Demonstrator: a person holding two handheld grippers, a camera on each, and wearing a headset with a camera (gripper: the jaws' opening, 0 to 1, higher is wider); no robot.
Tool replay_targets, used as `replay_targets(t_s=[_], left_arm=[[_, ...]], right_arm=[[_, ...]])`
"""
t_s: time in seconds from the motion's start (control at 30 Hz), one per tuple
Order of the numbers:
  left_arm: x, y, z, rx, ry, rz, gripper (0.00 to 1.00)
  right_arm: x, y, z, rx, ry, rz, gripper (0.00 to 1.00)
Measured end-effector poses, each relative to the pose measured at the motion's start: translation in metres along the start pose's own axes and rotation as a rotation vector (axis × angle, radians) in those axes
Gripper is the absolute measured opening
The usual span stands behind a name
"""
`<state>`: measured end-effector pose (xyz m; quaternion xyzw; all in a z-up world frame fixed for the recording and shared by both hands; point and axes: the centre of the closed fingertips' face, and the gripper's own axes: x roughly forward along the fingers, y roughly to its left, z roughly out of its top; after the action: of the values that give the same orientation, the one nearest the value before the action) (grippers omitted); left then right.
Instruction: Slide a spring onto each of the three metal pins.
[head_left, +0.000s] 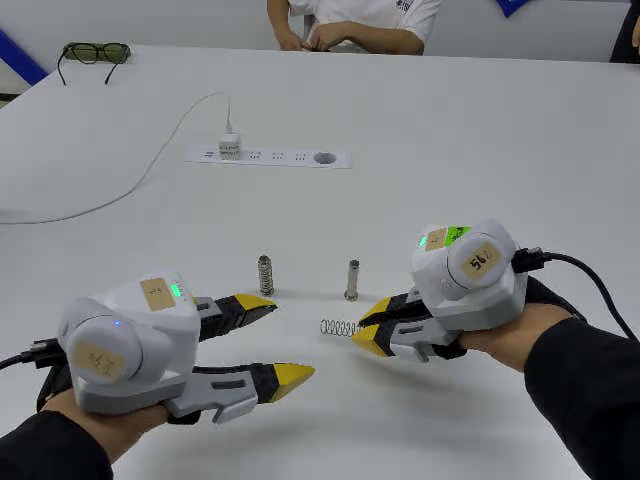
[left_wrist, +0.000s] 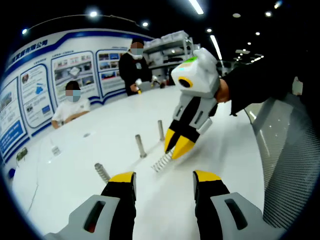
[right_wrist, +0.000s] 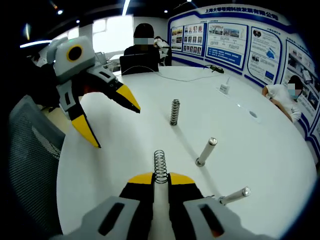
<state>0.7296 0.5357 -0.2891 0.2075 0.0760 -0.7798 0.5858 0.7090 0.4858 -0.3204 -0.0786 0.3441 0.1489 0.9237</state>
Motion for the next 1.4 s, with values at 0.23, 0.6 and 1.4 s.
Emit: replay_targets(t_s=[0.23,0.6,1.4], left_arm=[[0.009,-0.007,0.0,0.051,0.012,-0.03,0.42],[0.008,-0.017,-0.004,0.129,0.027,-0.062,0.29],[0.006,-0.021,0.004,0.103,-0.002,-0.069,0.11]], right_arm=[[-0.01,0.019,0.011,-0.033,0.003,0.048,0.11],[-0.017,0.043,0.027,-0.067,0.02,0.114,0.11],[-0.032,0.054,0.056,-0.107,-0.029,0.114,0.11]])
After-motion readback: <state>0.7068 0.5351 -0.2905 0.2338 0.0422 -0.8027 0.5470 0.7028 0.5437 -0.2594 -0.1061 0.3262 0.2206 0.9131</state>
